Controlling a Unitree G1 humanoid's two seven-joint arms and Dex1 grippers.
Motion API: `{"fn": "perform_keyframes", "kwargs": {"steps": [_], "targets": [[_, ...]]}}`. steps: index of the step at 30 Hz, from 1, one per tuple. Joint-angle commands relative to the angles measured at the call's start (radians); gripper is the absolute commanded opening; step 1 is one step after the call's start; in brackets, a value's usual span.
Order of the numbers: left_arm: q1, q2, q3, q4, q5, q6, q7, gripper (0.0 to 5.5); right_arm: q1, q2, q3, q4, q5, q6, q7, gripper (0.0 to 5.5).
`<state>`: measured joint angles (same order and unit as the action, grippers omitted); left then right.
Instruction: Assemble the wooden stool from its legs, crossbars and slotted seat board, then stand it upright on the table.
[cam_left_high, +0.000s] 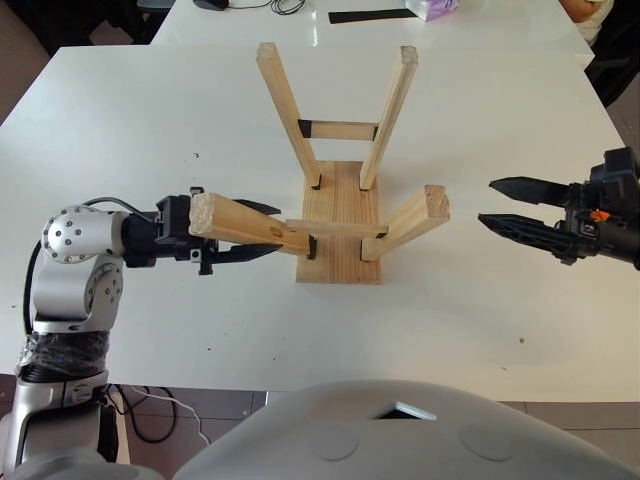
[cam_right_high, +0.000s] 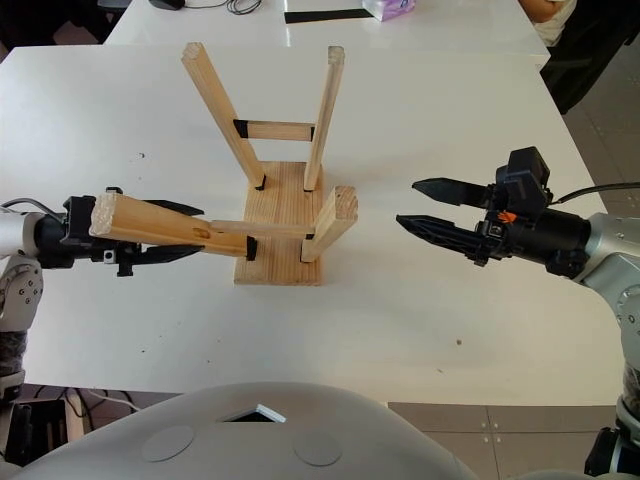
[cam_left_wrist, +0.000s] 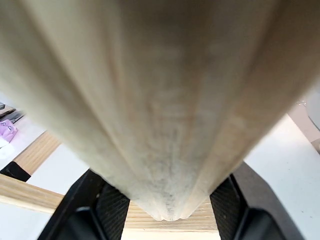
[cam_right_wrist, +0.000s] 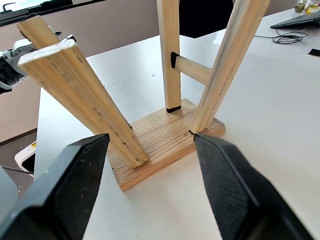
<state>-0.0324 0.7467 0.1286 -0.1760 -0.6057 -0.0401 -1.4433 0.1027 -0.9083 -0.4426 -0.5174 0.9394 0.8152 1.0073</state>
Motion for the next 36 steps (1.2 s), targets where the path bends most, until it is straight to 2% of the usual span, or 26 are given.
{"fn": "perform_keyframes", "kwargs": {"steps": [1,8,16,25,36], "targets": [[-0.016,0.012,-0.022,0.039,0.030,-0.013,-0.024,2.05,-0.017,-0.018,0.005,-0.007,0.003,-0.007,0.001,3.12],[-0.008,0.022,-0.057,0.050,0.024,0.003,-0.055,2.05,-0.016,-0.019,0.011,-0.018,0.005,-0.002,-0.004,3.12],[0.016,0.092,-0.069,0.000,-0.028,0.106,-0.105,2.05,-0.011,-0.016,-0.002,-0.032,0.013,0.005,-0.022,3.12],[0.008,0.073,-0.079,0.000,-0.002,0.108,-0.068,2.05,-0.005,-0.008,-0.008,-0.081,0.051,0.017,-0.054,3.12],[0.028,0.082,-0.094,-0.099,0.000,0.116,-0.030,2.05,0.022,-0.026,-0.093,-0.177,0.300,0.068,-0.094,3.12]]}}
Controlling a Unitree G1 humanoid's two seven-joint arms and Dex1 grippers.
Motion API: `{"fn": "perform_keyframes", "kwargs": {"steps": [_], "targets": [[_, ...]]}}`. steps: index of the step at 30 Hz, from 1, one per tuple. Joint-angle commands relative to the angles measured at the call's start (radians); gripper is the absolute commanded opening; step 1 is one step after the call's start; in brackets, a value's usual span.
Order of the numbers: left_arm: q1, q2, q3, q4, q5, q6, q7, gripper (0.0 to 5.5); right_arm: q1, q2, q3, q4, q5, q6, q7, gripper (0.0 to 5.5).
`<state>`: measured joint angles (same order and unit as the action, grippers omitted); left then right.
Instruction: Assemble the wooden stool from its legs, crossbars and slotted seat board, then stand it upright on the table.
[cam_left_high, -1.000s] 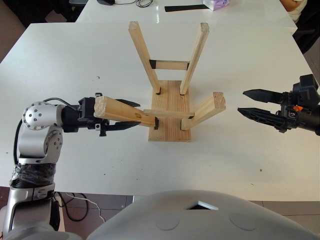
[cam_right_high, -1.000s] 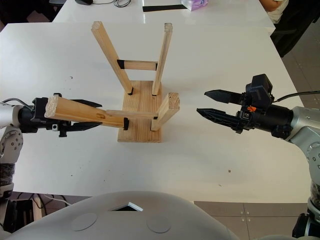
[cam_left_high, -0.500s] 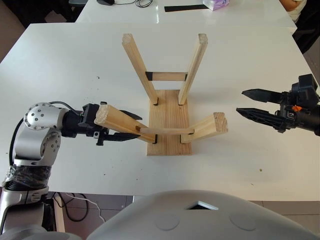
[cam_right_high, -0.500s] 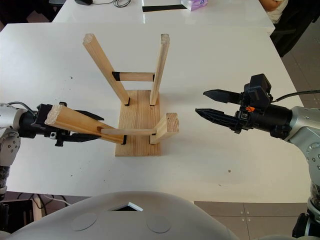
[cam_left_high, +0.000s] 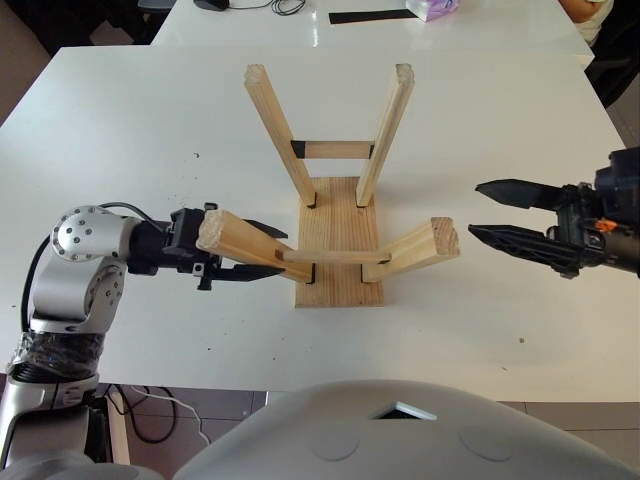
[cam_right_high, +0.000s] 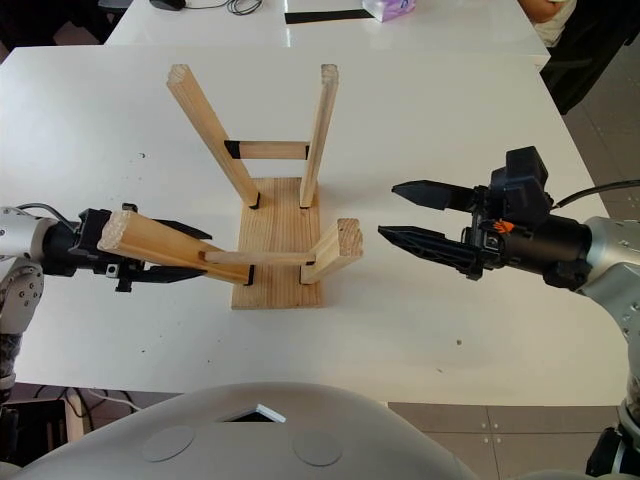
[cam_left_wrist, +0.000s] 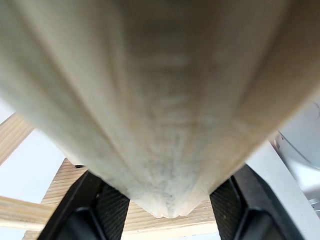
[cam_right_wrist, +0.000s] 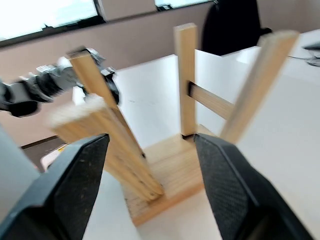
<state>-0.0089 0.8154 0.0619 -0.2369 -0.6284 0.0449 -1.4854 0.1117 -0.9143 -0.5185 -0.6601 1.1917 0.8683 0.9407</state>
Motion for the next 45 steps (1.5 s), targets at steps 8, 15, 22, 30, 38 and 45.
{"fn": "perform_keyframes", "kwargs": {"steps": [8,15,22,30,38,45], "targets": [[-0.063,0.011,-0.039,-0.069,0.021,0.096,0.055,2.05,0.007,0.001,0.005,-0.096,0.113,-0.018,-0.136,3.12],[-0.069,-0.026,-0.081,-0.064,0.139,0.081,0.162,2.05,-0.071,0.043,0.058,-0.084,0.113,-0.062,-0.299,3.12],[-0.143,-0.093,-0.180,-0.027,0.266,0.128,0.334,2.05,-0.132,0.082,0.131,-0.077,0.085,-0.104,-0.392,3.12],[-0.150,-0.124,-0.194,-0.036,0.157,0.338,0.424,2.05,-0.295,0.111,0.157,-0.095,0.238,-0.155,-0.559,3.12],[-0.147,-0.142,-0.218,0.007,0.136,0.401,0.440,2.05,-0.409,0.161,0.270,-0.128,0.336,-0.211,-0.692,3.12],[-0.164,-0.143,-0.260,0.021,0.169,0.401,0.443,2.05,-0.481,0.321,0.505,-0.098,0.132,-0.216,-0.826,2.95]]}}
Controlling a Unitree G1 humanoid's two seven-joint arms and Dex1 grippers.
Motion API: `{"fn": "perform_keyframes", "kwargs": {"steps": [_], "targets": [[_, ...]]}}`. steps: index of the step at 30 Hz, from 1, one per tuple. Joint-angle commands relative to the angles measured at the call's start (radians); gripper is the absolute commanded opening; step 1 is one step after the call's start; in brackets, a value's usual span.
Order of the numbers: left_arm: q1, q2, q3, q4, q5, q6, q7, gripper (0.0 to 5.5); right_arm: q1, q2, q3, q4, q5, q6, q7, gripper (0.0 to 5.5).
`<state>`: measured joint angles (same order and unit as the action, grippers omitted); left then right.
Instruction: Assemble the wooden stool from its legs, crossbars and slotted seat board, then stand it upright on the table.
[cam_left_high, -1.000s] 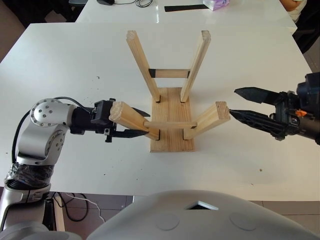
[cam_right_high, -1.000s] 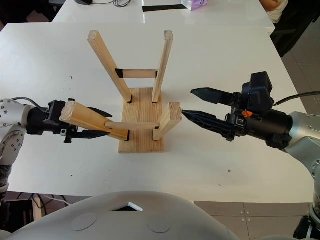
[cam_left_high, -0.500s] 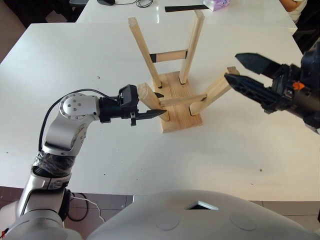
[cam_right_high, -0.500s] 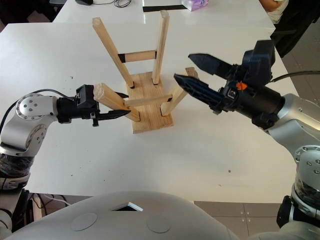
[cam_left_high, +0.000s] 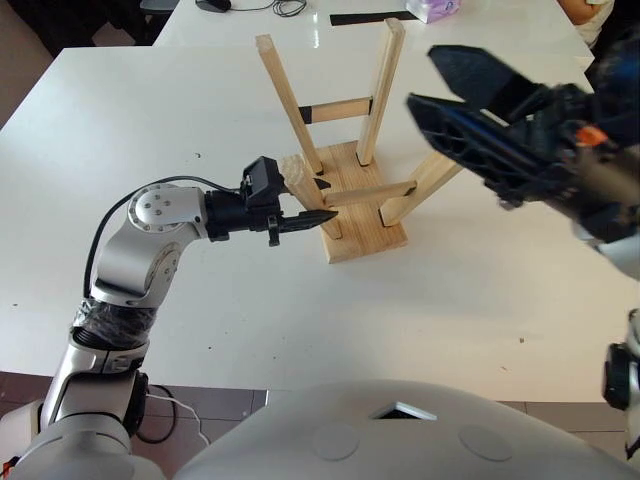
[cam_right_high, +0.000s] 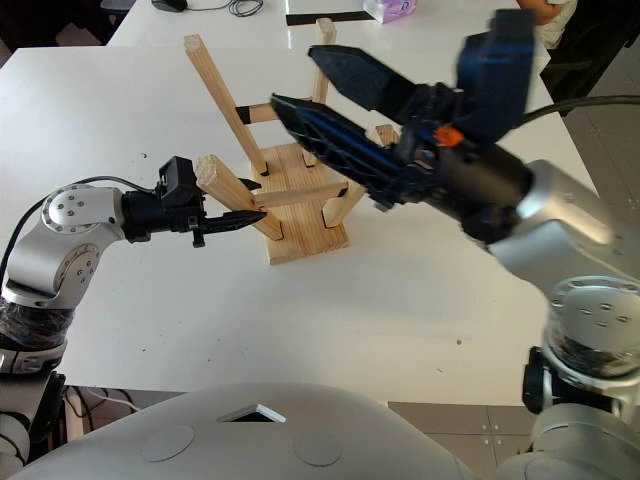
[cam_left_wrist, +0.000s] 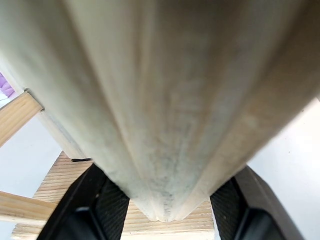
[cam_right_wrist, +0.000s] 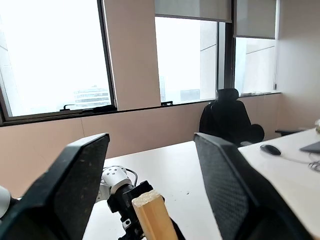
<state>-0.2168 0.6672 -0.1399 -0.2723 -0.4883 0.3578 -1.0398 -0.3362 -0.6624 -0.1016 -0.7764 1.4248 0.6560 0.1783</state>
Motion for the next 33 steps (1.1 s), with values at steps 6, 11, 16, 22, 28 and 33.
{"fn": "perform_keyframes", "kwargs": {"steps": [6,11,16,22,28,33], "targets": [[0.030,0.014,-0.061,0.057,0.024,0.093,-0.005,2.05,-0.043,0.143,0.218,0.019,-0.271,0.016,-0.105,2.19],[0.022,0.014,-0.063,0.053,0.027,0.103,0.007,2.05,0.069,0.166,0.355,0.076,-0.509,0.001,-0.065,2.19],[-0.005,0.003,-0.054,0.051,0.019,0.129,0.037,2.05,0.170,0.124,0.551,0.214,-0.822,-0.011,-0.016,2.19],[-0.034,0.004,-0.069,0.026,0.022,0.149,0.032,2.05,0.220,0.175,0.568,0.309,-0.927,-0.005,0.009,2.19],[-0.023,0.017,-0.083,-0.001,0.026,0.172,0.028,2.05,0.222,0.184,0.412,0.099,-0.717,0.002,0.128,2.19],[0.005,0.041,-0.088,0.004,0.037,0.190,0.031,2.05,0.234,0.039,-0.017,-0.045,-0.108,-0.036,0.164,2.19]]}}
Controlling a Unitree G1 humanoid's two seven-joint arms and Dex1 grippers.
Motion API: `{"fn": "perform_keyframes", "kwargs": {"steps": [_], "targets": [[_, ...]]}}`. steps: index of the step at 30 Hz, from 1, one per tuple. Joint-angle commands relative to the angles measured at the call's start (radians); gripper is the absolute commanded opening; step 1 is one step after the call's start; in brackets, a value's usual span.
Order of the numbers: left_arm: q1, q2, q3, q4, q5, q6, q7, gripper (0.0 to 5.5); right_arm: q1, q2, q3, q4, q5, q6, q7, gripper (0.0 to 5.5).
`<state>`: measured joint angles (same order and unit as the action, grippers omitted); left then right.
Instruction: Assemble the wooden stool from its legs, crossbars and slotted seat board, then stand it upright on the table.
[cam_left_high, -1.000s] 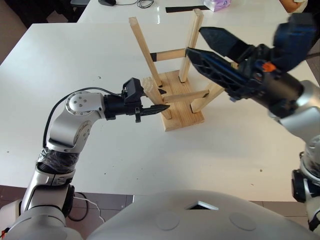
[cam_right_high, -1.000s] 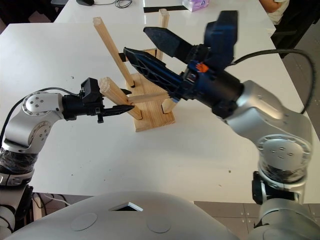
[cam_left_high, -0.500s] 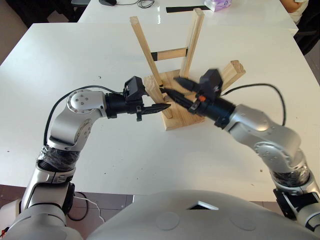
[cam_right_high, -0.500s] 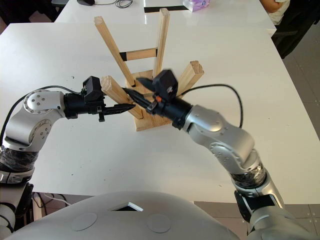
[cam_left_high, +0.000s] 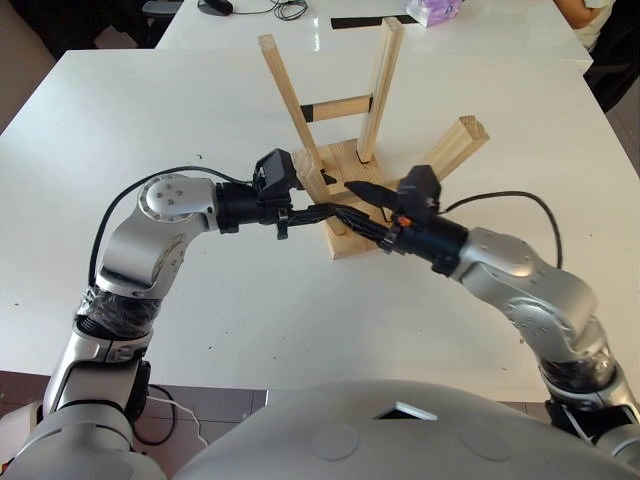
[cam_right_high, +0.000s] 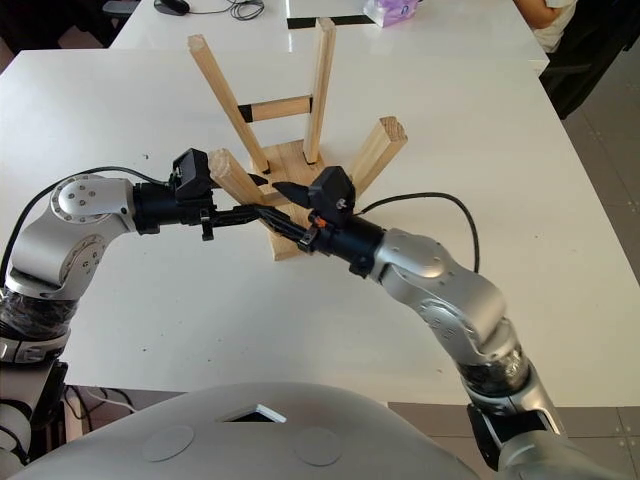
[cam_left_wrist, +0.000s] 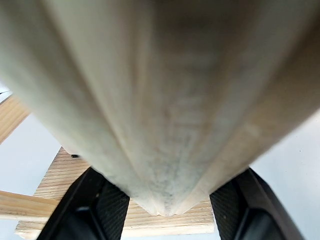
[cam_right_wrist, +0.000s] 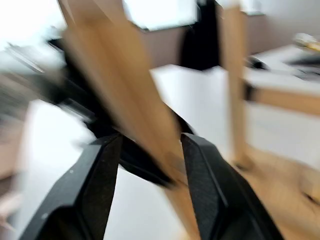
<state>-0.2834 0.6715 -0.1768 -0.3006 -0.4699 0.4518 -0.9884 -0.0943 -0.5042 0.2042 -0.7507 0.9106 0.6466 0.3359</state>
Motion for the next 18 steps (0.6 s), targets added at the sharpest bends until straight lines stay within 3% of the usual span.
{"fn": "perform_keyframes", "kwargs": {"steps": [1,4,7,11,14,16,18], "targets": [[0.081,0.039,-0.050,0.031,0.019,0.098,-0.016,2.05,-0.017,-0.150,-0.421,-0.022,0.490,-0.036,0.001,2.36],[0.101,0.045,-0.050,0.026,0.021,0.099,-0.007,2.05,-0.026,-0.225,-0.646,0.211,0.481,-0.041,0.004,2.75],[0.112,0.055,-0.048,0.018,0.018,0.101,-0.014,2.05,0.002,-0.300,-0.702,0.447,0.231,-0.082,0.002,3.22],[0.104,0.073,-0.040,0.026,0.008,0.101,-0.032,2.05,0.020,-0.368,-0.557,0.790,-0.227,-0.263,-0.059,3.24],[0.100,0.078,-0.044,0.025,0.007,0.101,-0.038,2.05,-0.020,-0.329,-0.477,0.940,-0.449,-0.350,-0.183,3.24],[0.096,0.078,-0.052,0.027,0.010,0.098,-0.044,2.05,-0.020,-0.274,-0.427,0.875,-0.516,-0.344,-0.226,3.24],[0.088,0.080,-0.060,0.030,0.012,0.097,-0.050,2.05,0.012,-0.177,-0.297,0.573,-0.449,-0.251,-0.194,3.24]]}}
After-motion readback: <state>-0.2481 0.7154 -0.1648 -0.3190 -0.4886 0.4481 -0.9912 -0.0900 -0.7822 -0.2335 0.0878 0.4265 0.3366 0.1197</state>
